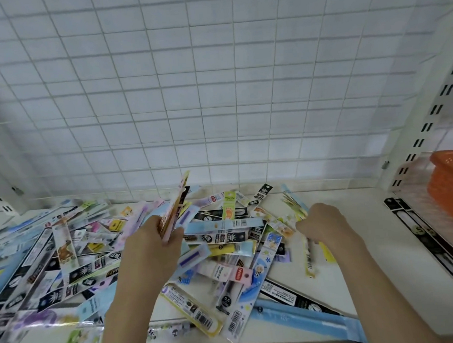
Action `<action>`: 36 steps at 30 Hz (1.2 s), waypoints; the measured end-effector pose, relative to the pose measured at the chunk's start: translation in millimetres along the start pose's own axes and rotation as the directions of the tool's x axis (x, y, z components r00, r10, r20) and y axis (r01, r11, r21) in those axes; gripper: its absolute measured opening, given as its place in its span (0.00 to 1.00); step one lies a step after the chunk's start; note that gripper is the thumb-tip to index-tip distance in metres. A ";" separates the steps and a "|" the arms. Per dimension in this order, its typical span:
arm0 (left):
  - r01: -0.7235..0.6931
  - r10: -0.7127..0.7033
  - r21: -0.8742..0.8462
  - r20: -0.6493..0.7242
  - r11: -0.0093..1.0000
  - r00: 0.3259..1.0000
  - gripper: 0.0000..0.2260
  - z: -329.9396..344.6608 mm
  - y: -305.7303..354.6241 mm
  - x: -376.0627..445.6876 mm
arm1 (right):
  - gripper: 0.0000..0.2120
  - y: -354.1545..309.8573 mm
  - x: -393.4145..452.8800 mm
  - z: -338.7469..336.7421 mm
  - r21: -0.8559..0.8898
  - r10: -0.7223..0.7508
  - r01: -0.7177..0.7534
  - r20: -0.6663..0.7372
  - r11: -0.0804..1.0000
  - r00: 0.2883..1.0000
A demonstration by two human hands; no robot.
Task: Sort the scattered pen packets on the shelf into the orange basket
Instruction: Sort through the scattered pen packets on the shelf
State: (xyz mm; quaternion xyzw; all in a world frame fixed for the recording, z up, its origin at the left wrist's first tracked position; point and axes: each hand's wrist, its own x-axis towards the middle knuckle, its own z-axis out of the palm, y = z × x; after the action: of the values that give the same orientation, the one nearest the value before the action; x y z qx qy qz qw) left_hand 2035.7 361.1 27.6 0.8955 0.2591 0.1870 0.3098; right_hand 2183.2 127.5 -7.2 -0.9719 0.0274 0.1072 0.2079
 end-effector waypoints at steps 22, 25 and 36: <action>-0.044 0.041 0.060 0.045 0.997 0.998 0.11 -31.1 -41.2 32.1 | 0.13 -109.2 -42.7 19.7 -0.043 -0.483 0.483 0.020 0.874 0.875; -0.013 0.010 0.074 0.038 0.997 0.999 0.11 -42.1 -53.3 34.9 | 0.21 -120.0 -45.0 32.3 -0.164 -0.455 0.465 0.092 0.870 0.886; -0.037 0.031 0.095 0.070 0.995 0.997 0.12 -33.3 -60.2 45.1 | 0.14 -101.9 -44.2 8.2 -0.112 -0.416 0.407 -0.074 0.907 0.906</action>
State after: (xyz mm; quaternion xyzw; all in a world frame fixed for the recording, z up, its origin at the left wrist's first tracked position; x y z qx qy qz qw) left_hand 2034.1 443.1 20.8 0.9195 0.2418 0.1488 0.2719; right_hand 2148.4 224.3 35.8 -0.9685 -0.1734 0.0153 0.1783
